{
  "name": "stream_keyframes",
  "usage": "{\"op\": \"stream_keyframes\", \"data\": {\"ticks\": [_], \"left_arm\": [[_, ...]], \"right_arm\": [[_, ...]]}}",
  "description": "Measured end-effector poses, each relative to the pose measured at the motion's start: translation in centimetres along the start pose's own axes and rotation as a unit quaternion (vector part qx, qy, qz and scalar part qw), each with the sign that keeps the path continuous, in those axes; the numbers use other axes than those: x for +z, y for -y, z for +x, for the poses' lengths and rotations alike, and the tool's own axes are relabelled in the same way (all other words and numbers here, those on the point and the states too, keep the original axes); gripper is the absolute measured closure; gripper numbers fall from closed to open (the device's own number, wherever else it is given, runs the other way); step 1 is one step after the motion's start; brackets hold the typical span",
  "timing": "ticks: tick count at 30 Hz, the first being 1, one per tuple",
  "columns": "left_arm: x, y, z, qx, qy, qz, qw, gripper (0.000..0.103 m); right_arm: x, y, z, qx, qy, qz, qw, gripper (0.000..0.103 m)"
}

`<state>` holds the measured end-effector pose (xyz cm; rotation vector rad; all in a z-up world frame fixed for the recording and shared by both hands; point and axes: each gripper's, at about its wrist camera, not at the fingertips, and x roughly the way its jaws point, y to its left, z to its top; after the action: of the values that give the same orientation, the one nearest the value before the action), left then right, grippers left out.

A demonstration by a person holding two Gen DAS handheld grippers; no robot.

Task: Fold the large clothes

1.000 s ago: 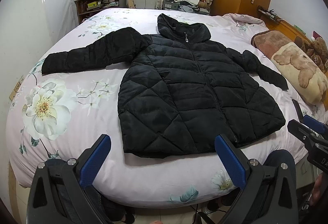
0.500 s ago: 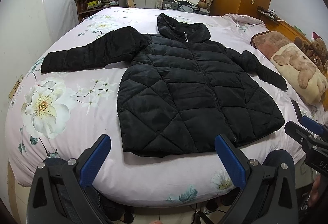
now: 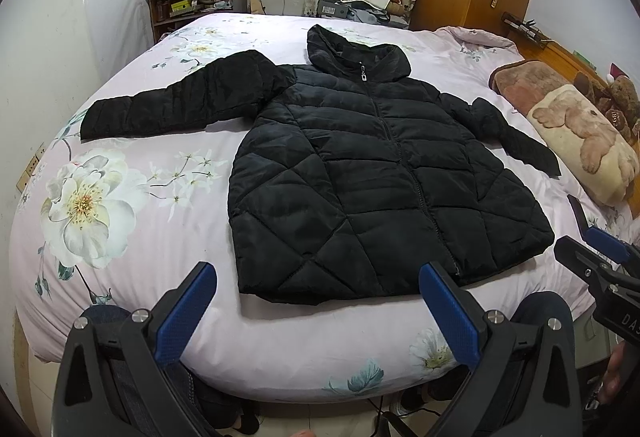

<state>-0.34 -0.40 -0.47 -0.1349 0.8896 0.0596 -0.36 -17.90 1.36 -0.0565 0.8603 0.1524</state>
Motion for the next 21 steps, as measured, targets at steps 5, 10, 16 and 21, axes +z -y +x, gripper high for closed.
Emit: {"op": "stream_keyframes", "data": {"ticks": [5,10,16,21], "left_arm": [[0.05,-0.03,0.02,0.000,0.000,0.001,1.0000,0.001],[-0.02,-0.08,-0.13,-0.002,0.001,0.000,1.0000,0.001],[0.01,-0.08,-0.09,-0.001,0.000,0.000,1.0000,0.001],[-0.04,-0.07,-0.10,-0.002,0.000,0.000,1.0000,0.001]], "right_arm": [[-0.05,-0.03,0.01,0.000,0.001,-0.001,1.000,0.022],[-0.12,-0.08,0.03,0.000,0.000,-0.001,1.000,0.022],[-0.10,-0.10,0.07,-0.001,0.000,-0.001,1.000,0.022],[-0.12,-0.11,0.05,0.000,0.000,-0.002,1.000,0.022]]}}
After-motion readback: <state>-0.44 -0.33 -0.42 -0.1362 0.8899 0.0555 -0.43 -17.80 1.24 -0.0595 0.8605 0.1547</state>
